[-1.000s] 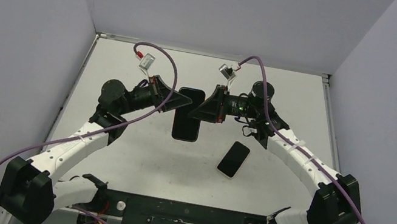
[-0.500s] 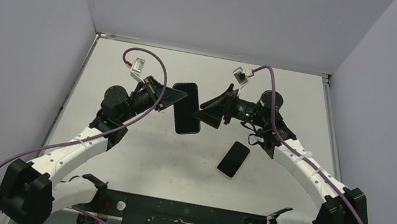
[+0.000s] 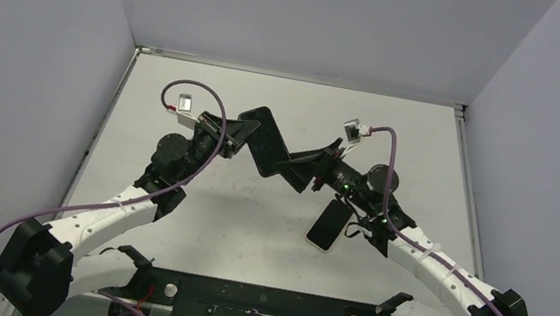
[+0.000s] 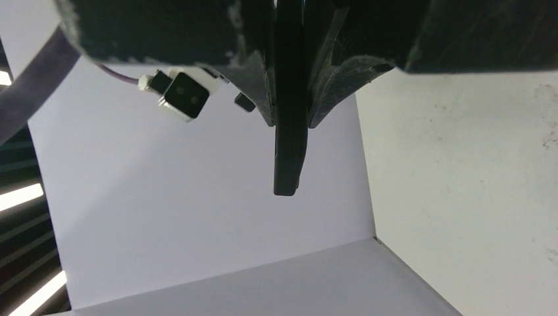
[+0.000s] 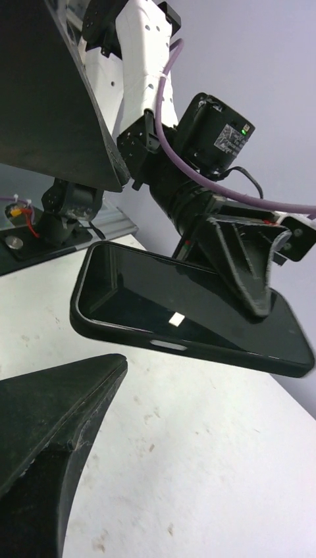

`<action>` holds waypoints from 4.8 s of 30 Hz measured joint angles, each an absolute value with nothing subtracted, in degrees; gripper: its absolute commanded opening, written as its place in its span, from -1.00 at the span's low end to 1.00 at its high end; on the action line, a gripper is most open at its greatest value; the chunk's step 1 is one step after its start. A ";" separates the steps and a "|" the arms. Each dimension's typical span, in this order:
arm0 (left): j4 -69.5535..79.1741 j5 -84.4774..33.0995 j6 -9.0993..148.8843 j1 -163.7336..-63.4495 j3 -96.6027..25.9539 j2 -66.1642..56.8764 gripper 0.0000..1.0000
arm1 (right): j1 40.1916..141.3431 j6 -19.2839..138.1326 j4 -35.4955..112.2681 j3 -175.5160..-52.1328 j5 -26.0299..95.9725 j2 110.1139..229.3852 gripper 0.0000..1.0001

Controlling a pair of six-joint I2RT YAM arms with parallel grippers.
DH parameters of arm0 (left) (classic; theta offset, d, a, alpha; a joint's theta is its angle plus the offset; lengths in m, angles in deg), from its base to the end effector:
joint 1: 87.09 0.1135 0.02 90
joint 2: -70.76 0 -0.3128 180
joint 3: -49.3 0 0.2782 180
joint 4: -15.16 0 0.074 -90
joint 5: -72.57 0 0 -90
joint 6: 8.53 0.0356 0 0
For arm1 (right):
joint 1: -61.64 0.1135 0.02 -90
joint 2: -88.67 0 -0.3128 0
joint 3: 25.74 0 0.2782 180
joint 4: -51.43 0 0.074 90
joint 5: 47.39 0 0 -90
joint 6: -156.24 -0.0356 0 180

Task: Take the phone out of the phone case
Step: Remove the phone case from the phone.

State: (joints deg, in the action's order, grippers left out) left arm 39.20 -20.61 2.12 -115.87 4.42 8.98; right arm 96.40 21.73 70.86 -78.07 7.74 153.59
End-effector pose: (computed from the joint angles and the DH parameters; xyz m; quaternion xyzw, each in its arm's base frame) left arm 0.2155 -0.1206 0.3219 -0.2637 0.6070 -0.6176 0.4250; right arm 0.2031 0.1658 0.3485 -0.1695 0.6499 0.6084 0.4228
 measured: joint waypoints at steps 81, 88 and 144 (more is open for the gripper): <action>35.09 -25.70 -12.85 -113.79 -1.37 5.25 -1.00 | 106.55 56.44 64.48 -81.63 12.11 156.87 -0.49; 35.79 -34.29 -7.69 -109.24 -1.09 5.29 -1.00 | 101.61 56.15 61.16 -81.59 7.54 156.76 0.39; 40.90 -68.56 9.88 -106.40 -11.34 -1.09 -1.00 | 98.46 49.46 44.78 -94.33 -23.82 166.08 -1.00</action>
